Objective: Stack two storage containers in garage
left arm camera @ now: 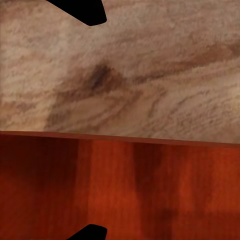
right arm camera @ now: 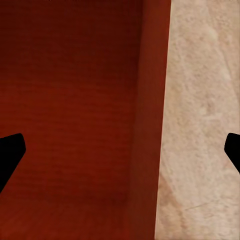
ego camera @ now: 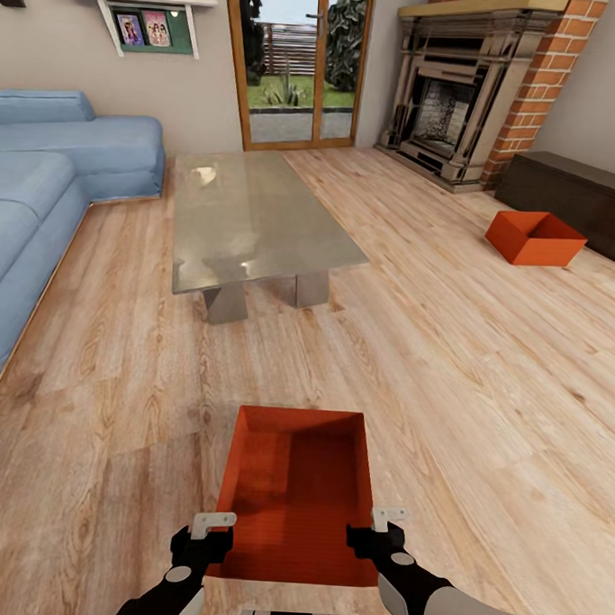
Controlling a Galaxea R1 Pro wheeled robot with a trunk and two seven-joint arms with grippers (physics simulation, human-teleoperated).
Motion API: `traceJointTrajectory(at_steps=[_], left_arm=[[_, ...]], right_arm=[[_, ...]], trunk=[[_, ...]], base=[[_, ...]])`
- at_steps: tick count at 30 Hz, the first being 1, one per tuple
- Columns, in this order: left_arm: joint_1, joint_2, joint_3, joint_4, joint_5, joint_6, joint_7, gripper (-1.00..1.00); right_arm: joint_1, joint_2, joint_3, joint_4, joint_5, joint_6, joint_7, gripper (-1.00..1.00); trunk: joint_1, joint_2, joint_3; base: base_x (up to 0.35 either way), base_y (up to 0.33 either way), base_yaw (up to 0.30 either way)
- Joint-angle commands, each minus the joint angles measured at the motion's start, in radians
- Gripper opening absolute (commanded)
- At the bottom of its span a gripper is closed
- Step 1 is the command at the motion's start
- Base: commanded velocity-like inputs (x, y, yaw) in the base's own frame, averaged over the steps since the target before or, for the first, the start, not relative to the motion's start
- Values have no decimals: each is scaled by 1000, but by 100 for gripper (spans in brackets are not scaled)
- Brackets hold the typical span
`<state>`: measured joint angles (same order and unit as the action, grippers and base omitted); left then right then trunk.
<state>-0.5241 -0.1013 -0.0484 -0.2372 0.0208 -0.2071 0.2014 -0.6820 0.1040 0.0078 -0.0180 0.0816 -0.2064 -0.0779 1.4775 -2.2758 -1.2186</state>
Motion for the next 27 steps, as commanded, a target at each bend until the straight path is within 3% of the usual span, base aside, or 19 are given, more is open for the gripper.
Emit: traceJointTrajectory(at_steps=[1,27], left_arm=[[-1,0,-5,1,2,-3,6,100],[-1,0,-5,1,2,-3,5,100]], right_arm=[[-1,0,0,1,9,-2,-6,100],[-1,-1,-5,1,-13,-3,-8,100]], trunk=[[0,0,-1],[0,0,-1]], base=[[0,0,0],[0,0,0]])
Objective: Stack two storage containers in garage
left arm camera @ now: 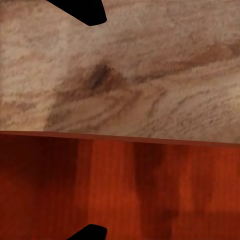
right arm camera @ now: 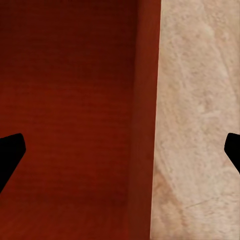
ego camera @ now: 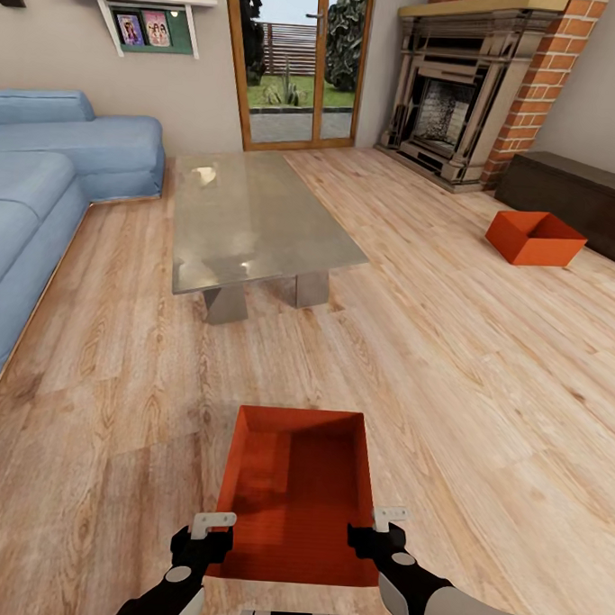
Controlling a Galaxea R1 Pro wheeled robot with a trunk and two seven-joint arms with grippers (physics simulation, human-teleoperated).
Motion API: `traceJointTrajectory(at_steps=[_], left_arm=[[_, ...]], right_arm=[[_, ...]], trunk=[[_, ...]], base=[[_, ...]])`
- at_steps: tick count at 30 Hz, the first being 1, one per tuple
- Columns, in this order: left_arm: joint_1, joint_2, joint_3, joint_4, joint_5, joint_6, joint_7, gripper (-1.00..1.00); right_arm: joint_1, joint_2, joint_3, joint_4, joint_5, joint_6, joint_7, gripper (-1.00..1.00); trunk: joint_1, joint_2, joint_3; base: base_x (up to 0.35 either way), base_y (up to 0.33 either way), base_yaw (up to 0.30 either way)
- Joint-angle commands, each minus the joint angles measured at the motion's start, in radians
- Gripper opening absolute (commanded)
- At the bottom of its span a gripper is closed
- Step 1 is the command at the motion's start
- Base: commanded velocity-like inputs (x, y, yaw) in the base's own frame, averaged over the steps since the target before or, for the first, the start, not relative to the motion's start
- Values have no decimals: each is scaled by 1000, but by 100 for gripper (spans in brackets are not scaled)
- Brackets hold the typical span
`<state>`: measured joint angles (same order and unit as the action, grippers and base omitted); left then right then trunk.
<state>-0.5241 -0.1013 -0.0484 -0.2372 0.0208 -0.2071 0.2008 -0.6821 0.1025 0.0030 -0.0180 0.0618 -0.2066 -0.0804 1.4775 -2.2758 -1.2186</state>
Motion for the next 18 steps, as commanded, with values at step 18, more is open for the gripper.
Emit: traceJointTrajectory(at_steps=[18], left_arm=[[-1,0,-5,1,2,-3,6,100]], right_arm=[[-1,-1,-8,1,3,-4,-7,100]], trunk=[[0,0,-1]], base=[[0,0,0]])
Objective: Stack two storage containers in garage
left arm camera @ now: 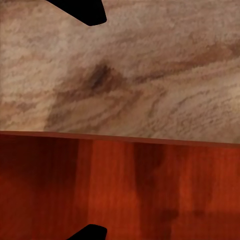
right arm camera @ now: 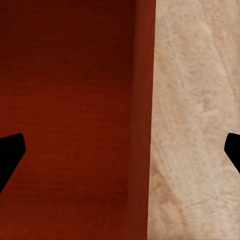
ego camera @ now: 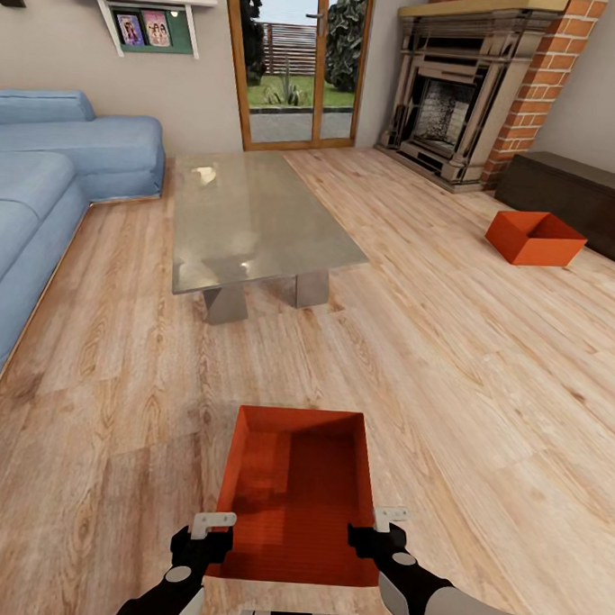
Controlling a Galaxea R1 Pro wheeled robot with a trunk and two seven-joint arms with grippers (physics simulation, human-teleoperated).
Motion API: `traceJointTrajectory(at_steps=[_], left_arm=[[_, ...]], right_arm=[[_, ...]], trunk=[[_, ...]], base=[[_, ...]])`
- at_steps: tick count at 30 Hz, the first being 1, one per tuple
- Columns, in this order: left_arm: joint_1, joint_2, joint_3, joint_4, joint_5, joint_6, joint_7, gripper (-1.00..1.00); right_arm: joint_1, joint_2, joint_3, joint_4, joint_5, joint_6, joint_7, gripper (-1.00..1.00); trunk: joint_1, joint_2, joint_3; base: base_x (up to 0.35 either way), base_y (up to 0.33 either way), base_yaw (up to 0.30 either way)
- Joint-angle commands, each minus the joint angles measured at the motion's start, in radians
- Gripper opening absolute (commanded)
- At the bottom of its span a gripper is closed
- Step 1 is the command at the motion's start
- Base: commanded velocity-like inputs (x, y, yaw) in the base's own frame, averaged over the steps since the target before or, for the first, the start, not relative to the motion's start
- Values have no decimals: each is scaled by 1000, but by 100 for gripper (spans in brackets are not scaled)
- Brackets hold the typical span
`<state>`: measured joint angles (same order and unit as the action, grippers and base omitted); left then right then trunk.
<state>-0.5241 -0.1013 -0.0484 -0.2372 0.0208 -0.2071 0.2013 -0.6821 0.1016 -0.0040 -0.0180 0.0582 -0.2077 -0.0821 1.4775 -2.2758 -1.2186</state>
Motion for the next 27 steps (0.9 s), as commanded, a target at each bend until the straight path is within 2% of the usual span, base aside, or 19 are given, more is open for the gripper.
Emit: traceJointTrajectory(at_steps=[1,16,23,27], left_arm=[[-1,0,-5,1,2,-3,6,100],[-1,0,-5,1,2,-3,6,100],[-1,0,-5,1,2,-3,5,100],[-1,0,-5,1,2,-3,6,100]], right_arm=[[-1,0,-1,1,6,-2,-5,100],[-1,0,-19,1,6,-2,-5,100],[-1,0,-21,1,6,-2,-5,100],[-1,0,-22,1,6,-2,-5,100]], trunk=[[0,0,-1],[0,0,-1],[27,-49,-23],[27,-49,-23]], base=[[0,0,0],[0,0,0],[0,0,0],[0,0,0]])
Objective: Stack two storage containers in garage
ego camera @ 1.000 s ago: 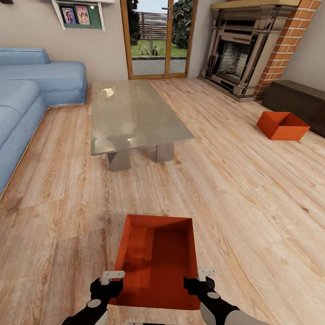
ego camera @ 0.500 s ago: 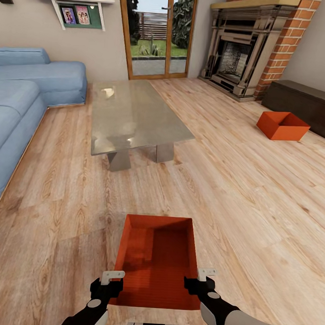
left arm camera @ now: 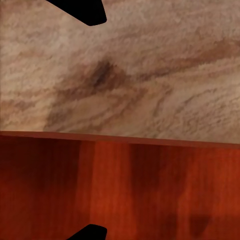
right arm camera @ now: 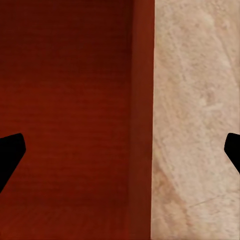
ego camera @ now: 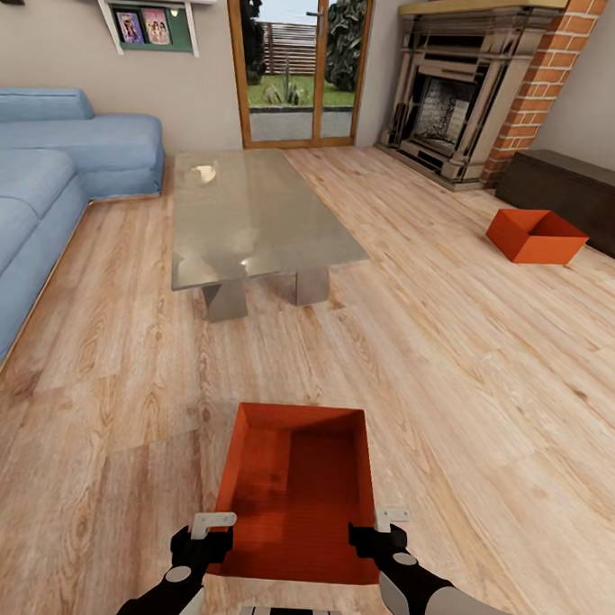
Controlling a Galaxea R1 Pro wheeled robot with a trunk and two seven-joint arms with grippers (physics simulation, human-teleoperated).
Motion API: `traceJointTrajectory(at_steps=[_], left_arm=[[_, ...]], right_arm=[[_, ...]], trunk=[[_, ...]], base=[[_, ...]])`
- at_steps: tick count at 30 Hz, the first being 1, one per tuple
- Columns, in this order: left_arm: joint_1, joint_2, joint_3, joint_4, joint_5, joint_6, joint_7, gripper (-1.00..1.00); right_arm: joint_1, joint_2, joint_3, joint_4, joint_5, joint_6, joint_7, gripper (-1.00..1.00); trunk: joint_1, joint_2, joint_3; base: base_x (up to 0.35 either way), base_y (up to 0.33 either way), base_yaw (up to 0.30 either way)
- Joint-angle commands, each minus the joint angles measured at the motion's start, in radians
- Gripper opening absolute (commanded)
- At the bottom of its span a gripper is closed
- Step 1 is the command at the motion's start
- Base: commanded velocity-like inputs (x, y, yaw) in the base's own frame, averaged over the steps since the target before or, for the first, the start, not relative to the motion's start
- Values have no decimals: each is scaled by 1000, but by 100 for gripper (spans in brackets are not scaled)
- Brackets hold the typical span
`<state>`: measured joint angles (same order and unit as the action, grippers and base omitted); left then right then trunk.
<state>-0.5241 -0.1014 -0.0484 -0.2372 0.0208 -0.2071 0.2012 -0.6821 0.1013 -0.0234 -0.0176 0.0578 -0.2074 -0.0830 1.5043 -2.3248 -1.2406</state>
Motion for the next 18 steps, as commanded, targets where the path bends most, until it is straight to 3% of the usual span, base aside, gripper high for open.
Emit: traceJointTrajectory(at_steps=[1,8,13,18], left_arm=[[-1,0,-5,1,2,-3,6,100],[-1,0,-5,1,2,-3,6,100],[-1,0,-5,1,2,-3,6,100],[-1,0,-5,1,2,-3,6,100]], right_arm=[[-1,0,-3,1,6,-3,-4,100],[-1,0,-3,1,5,-3,-5,100],[-1,-5,-3,1,-73,-12,-5,100],[-1,-11,-1,1,-94,-13,-3,100]], trunk=[[0,0,-1],[0,0,-1],[0,0,-1],[0,0,-1]], base=[[0,0,0],[0,0,0],[0,0,0],[0,0,0]])
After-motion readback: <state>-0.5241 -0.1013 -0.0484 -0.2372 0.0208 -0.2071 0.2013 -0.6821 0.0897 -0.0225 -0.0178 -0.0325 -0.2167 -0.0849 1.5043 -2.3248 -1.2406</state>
